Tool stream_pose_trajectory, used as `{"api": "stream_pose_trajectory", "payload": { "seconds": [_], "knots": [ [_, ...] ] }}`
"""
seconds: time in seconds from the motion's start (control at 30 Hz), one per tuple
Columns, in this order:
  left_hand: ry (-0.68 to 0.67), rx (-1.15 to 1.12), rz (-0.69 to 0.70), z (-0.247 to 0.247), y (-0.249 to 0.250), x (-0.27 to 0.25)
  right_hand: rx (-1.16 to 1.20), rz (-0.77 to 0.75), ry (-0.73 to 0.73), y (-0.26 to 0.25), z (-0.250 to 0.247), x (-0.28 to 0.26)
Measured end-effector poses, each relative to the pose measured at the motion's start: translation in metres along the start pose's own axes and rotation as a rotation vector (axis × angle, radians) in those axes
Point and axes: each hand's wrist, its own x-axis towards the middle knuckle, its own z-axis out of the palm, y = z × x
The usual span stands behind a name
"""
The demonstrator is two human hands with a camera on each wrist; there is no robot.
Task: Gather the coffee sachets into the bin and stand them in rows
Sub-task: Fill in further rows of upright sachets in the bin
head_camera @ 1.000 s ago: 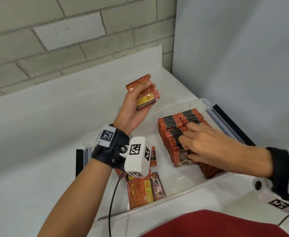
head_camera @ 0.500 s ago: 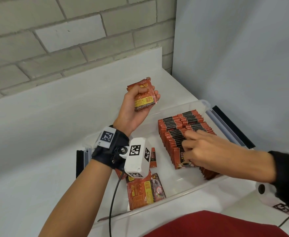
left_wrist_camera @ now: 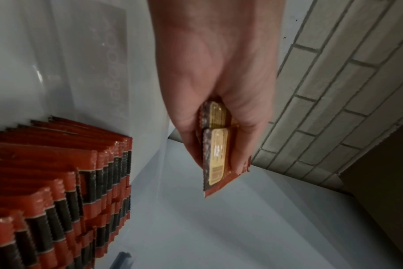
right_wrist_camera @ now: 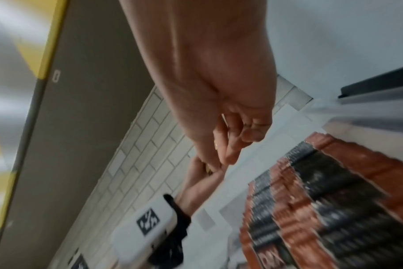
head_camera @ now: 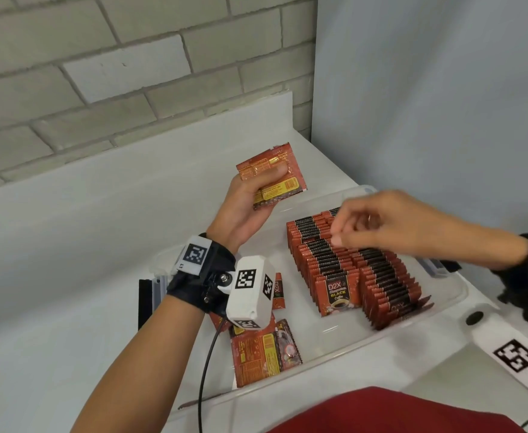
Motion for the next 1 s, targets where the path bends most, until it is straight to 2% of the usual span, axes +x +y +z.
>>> {"api": "stream_pose_trajectory", "payload": {
  "seconds": [0.2, 0.4, 0.57, 0.73, 0.9, 1.0],
  "knots": [
    [-0.126, 0.109, -0.024, 0.005, -0.005, -0.003, 0.212, 0.090, 0.216, -0.014, -0.012, 0.031],
    [-0.160, 0.074, -0.060, 0.005, -0.006, -0.005, 0.304, 0.097, 0.198, -0.016, -0.005, 0.046],
    [-0.225, 0.001, -0.205, 0.008, -0.002, -0.007, 0.321, -0.006, 0.295, -0.019, -0.016, 0.045],
    [-0.173, -0.041, -0.315, 0.008, 0.000, -0.007, 0.263, -0.149, 0.296, -0.023, -0.024, 0.042],
    [-0.195, 0.026, -0.269, 0.010, 0.001, -0.009, 0.115, -0.163, 0.256, -0.018, -0.021, 0.045],
    [-0.184, 0.018, -0.205, 0.007, 0.001, -0.008, 0.143, -0.110, 0.257, -0.016, -0.020, 0.046]
  ]
}}
